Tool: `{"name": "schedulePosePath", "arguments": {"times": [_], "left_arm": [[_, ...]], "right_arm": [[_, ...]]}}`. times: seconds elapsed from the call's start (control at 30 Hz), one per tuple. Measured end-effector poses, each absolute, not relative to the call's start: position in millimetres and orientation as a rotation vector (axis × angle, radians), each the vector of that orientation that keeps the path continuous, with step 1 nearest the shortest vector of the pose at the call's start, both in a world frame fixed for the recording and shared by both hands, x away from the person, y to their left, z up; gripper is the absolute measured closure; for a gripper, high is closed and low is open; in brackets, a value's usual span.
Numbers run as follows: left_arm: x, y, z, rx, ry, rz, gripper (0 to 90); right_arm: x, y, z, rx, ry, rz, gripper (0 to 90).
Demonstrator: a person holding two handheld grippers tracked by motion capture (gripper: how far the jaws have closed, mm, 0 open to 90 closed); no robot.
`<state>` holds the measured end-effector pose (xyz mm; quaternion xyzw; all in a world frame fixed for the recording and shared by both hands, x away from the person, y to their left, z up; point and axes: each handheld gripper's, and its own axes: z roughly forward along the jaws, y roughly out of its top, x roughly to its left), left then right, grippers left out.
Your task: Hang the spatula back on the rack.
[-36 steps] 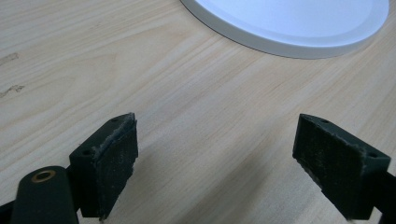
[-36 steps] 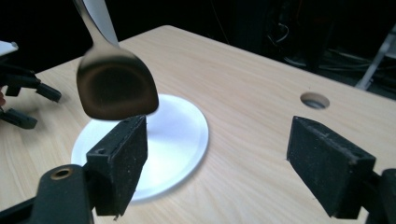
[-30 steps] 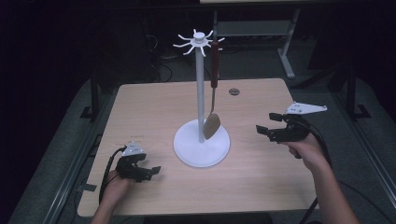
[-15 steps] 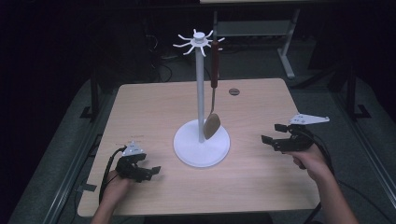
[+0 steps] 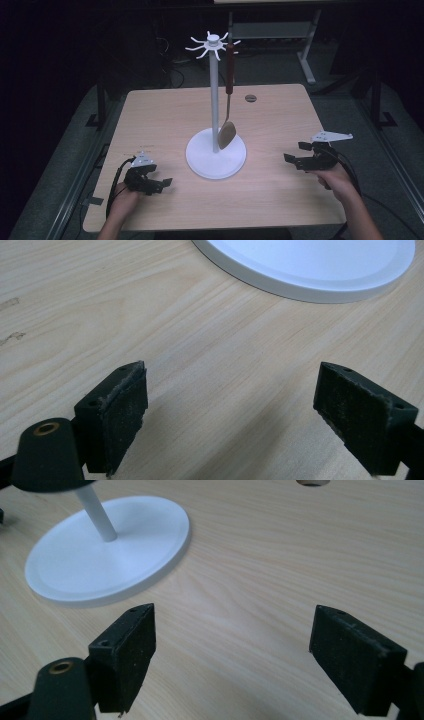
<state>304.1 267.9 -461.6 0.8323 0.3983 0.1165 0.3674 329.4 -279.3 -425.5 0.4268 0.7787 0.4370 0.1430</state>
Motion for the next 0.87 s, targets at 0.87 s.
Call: {"name": "schedulePosePath", "arguments": {"times": [0.87], "left_arm": [[305.5, 269.3, -462.0, 2.147, 1.019, 0.308, 13.8]], "right_arm": [[327.5, -275.6, -445.4, 1.254, 2.309, 1.124, 16.7]]}}
